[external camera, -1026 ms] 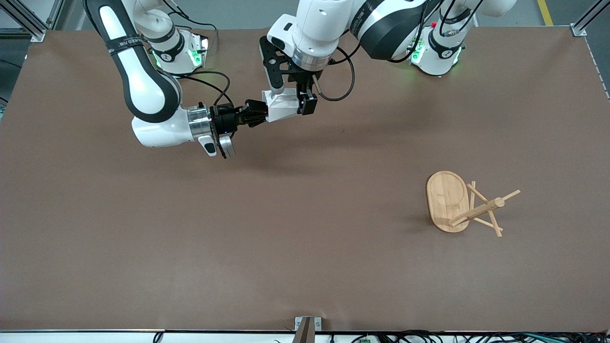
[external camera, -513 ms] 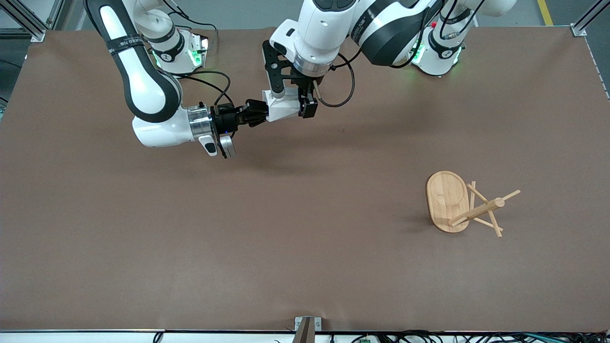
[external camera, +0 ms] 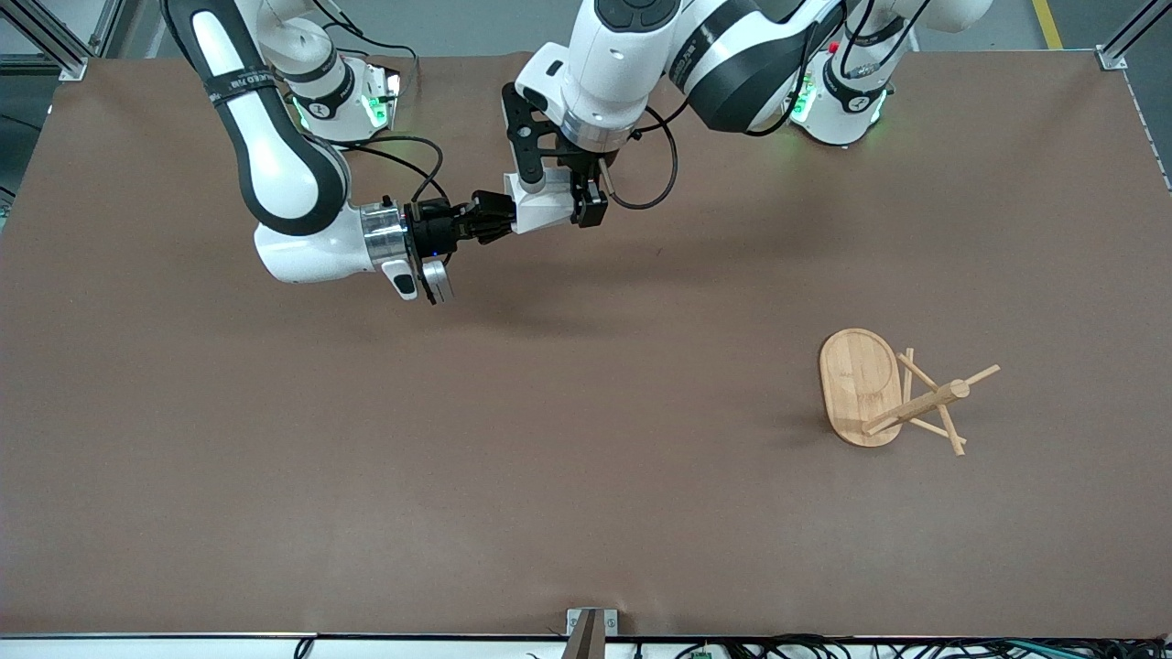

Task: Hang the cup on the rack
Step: 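Grasp the cup's top with the left gripper beside the right gripper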

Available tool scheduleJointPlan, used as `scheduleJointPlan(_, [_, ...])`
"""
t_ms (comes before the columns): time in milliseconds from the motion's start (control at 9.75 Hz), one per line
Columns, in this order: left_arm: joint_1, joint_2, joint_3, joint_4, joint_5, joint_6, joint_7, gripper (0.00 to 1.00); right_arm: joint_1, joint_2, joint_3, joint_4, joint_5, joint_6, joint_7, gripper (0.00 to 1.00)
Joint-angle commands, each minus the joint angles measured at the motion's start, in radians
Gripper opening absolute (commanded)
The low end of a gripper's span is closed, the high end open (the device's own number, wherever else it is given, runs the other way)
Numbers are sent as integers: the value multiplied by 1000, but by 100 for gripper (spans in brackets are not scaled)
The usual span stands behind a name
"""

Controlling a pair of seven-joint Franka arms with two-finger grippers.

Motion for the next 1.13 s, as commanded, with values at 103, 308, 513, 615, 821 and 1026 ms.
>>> scheduleJointPlan(103, [-3, 30, -2, -1, -9, -7, -6, 19, 14, -11, -7, -10, 35, 3, -18, 2])
scheduleJointPlan(308, [3, 28, -2, 1, -9, -7, -6, 14, 14, -11, -7, -12, 35, 0, -8, 99])
scheduleJointPlan(513, [7, 27, 6, 6, -3, -7, 0, 14, 12, -11, -7, -10, 35, -3, -7, 100])
scheduleJointPlan(615, [9, 25, 7, 7, 0, -7, 4, 14, 12, -11, -9, -10, 35, -3, -8, 100])
scheduleJointPlan(821, [36, 27, 12, 4, 1, -9, -22, 15, 11, -14, -9, -9, 35, -7, -7, 100])
scheduleJointPlan(1026, [69, 27, 12, 3, 3, -13, -91, 14, 0, -15, -10, -4, 33, -7, -7, 100])
